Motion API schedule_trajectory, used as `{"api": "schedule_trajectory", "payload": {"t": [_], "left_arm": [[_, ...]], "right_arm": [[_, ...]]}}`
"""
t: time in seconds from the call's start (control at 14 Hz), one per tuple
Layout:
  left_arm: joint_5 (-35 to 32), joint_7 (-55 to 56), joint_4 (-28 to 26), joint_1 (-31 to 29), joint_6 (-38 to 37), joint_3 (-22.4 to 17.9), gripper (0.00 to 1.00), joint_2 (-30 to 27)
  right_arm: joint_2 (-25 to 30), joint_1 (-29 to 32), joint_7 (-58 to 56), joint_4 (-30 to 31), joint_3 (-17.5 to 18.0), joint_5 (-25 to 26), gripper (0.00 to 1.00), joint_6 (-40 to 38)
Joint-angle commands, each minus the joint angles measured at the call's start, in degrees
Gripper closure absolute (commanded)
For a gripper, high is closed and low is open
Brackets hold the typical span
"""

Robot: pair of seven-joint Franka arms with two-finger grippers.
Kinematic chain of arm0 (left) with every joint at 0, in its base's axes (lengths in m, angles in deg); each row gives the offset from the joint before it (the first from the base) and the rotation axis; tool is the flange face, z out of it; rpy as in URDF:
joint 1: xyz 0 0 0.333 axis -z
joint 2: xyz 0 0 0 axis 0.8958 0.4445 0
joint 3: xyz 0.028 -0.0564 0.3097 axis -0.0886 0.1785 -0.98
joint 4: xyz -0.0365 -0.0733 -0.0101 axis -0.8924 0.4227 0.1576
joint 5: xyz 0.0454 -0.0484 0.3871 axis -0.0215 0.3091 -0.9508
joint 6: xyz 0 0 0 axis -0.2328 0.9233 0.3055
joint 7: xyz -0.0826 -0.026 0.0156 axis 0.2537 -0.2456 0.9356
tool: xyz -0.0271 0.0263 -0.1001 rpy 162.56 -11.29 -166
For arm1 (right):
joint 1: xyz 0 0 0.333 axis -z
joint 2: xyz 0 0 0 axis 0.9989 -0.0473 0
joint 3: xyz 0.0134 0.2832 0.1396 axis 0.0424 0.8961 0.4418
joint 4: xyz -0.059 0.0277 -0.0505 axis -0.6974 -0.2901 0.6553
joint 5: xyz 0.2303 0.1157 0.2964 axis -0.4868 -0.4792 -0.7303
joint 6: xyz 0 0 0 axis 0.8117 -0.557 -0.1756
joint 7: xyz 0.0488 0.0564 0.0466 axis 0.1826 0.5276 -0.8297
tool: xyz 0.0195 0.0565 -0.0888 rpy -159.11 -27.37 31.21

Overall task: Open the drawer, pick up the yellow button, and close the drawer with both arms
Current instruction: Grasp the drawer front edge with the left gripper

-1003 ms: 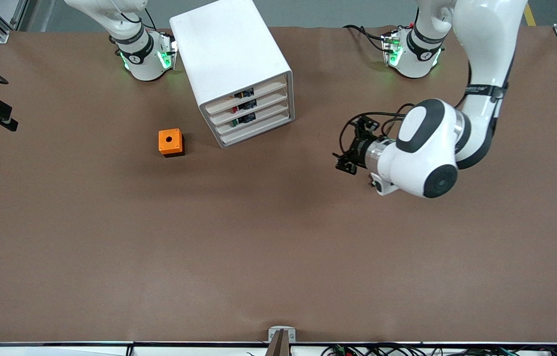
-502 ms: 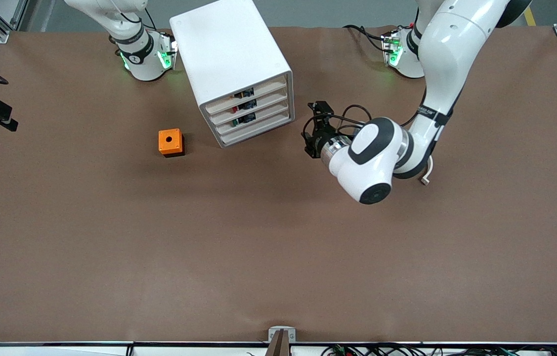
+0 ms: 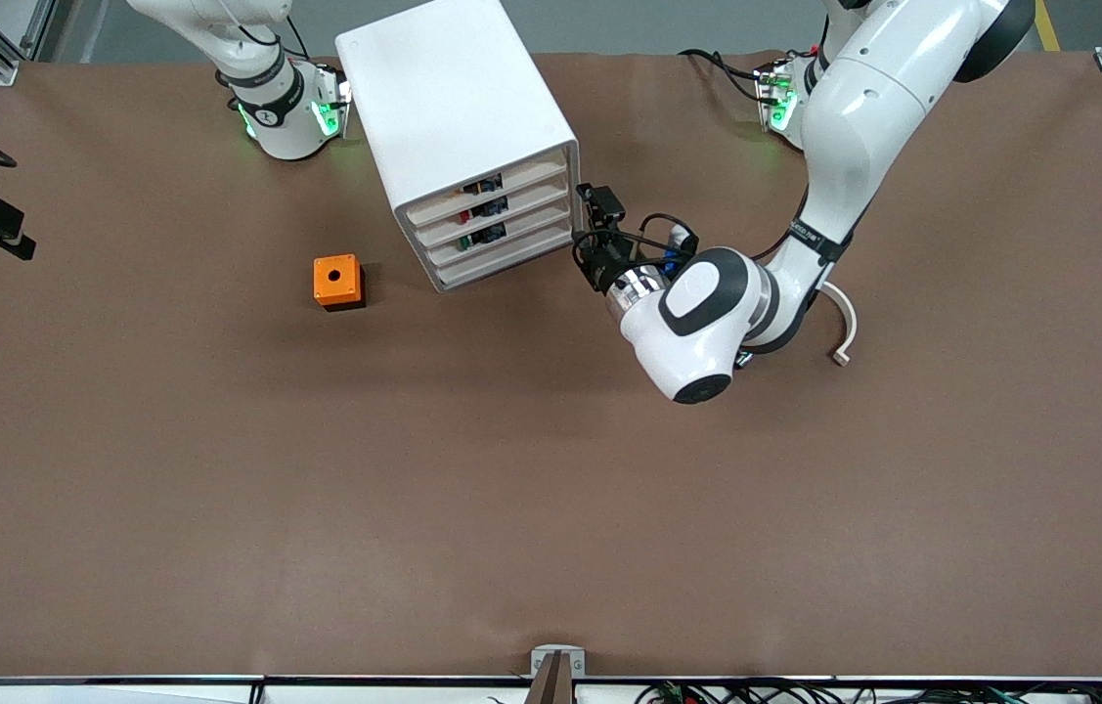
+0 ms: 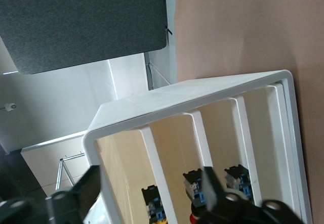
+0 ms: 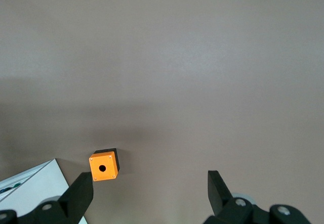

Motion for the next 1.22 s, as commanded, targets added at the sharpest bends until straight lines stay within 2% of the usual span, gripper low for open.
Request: {"api": "schedule_trajectory", "payload": {"t": [0.0,0.07,0.36,1.15], "left_arm": [[2.6,1.5,1.6,0.1,-0.9,0.2,0.39,2.5],[4.2,1.5,1.6,0.2,-0.9,0.2,0.46,3.1],[7.7,1.5,1.6,1.2,-0.7,0.2,0.49,3.7],[8.8,5.3,1.3,6.5,1.0,-0.2,0.49,5.5]], "right_arm": [[-0.2,1.2,0.2,-0.7,0.9,0.1,0.00,-0.7],[-0.2,1.2,0.2,-0.8,0.8,0.1,0.00,-0.7],[-0.2,1.2,0.2,-0.8,0.8,0.1,0.00,-0.7],[-0.2,1.5,0.2,-0.7,0.8,0.1,0.00,-0.7]]}}
